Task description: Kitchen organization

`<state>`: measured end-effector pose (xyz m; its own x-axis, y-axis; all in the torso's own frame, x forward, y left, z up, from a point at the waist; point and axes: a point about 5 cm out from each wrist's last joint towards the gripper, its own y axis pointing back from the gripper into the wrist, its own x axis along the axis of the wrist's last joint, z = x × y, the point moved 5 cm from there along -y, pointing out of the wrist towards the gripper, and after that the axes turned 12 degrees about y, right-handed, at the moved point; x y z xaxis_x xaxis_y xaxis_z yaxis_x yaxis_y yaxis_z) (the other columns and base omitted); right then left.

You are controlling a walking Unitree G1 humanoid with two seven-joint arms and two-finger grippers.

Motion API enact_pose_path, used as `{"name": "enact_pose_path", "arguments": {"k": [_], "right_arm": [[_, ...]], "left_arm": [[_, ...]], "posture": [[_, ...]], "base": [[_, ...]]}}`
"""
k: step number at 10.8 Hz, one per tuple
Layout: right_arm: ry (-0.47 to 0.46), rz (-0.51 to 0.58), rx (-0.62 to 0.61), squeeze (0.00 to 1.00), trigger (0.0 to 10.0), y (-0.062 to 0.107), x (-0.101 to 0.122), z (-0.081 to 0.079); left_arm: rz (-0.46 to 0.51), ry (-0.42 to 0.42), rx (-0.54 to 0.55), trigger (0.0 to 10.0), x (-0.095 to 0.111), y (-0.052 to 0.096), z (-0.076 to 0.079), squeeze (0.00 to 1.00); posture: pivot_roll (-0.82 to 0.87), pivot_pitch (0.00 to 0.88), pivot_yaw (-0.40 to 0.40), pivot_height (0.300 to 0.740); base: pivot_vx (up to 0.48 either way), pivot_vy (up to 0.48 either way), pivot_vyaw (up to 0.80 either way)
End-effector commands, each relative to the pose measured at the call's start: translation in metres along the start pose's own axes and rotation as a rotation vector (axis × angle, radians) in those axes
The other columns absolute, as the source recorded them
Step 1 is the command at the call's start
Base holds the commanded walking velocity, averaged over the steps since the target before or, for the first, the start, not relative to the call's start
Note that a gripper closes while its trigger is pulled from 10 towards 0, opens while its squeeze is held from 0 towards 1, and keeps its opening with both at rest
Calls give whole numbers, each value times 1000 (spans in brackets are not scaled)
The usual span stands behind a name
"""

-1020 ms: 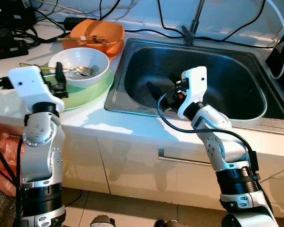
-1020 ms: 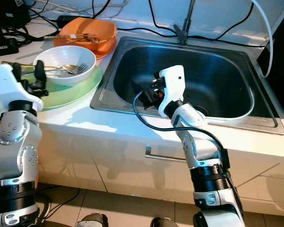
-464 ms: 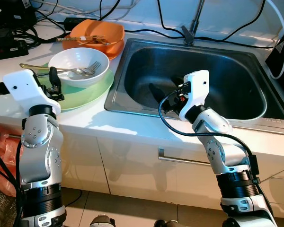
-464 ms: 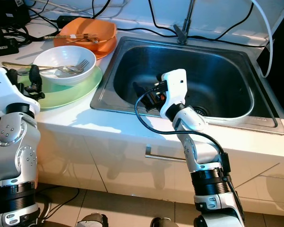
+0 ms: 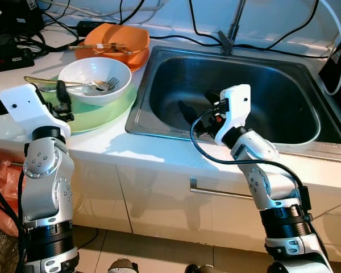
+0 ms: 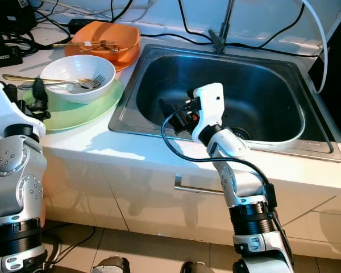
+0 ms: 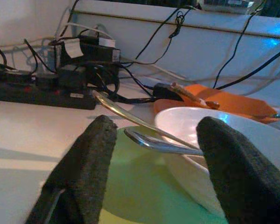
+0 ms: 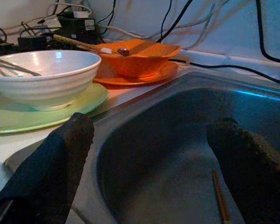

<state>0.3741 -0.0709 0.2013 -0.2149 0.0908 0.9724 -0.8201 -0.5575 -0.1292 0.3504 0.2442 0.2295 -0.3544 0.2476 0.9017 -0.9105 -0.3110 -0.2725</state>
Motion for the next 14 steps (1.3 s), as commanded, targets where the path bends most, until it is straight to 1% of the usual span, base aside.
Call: {"name": "enact_pose_path", "arguments": {"k": [1,2,3,4,5,6,7,8,9,10,11,12,14], "right_arm": [[10,15,13,0,10000,1,3,-2],[10,16,16,0,10000,1,3,-3],[11,18,19,0,10000,1,4,-3],[16,24,29,0,10000,2,6,-5],[23,32,65,0,10000,3,8,-9],[29,36,93,0,10000,5,9,-13],[23,49,165,0,10000,8,12,-20],[23,51,197,0,10000,11,12,-23],[22,47,261,0,10000,16,12,-30],[21,38,296,0,10000,20,11,-34],[25,33,298,0,10000,21,9,-34],[25,28,300,0,10000,22,8,-34],[30,23,312,0,10000,22,7,-36]], "left_arm": [[15,19,-15,10000,4,1,5,1000],[1,45,1,10000,1,-1,5,871],[-13,70,11,10000,-1,-1,5,871],[-78,185,47,10000,-16,-3,0,251],[-120,270,59,10000,-26,-4,0,216],[-135,306,55,10000,-28,-5,1,216],[-141,313,42,10000,-29,-8,3,35],[-142,321,35,10000,-29,-10,4,0],[-141,334,26,10000,-28,-12,6,0],[-121,354,10,10000,-22,-16,10,0],[-109,357,8,10000,-19,-16,10,0],[-81,350,-13,10000,-11,-17,13,0],[-68,359,-23,10000,-8,-17,15,0]], "posture": [[132,62,-37,740],[131,62,-36,740],[131,62,-36,740],[125,63,-37,740],[125,64,-37,740],[125,64,-37,740],[122,64,-36,740],[119,63,-35,740],[116,63,-35,740],[116,63,-35,740],[113,62,-37,740],[117,62,-38,740],[120,62,-39,740]], "base": [[0,0,0],[0,0,0],[0,0,0],[0,0,0],[0,0,0],[0,0,0],[0,0,0],[0,0,0],[0,0,0],[0,0,0],[0,0,0],[0,0,0],[0,0,0]]}}
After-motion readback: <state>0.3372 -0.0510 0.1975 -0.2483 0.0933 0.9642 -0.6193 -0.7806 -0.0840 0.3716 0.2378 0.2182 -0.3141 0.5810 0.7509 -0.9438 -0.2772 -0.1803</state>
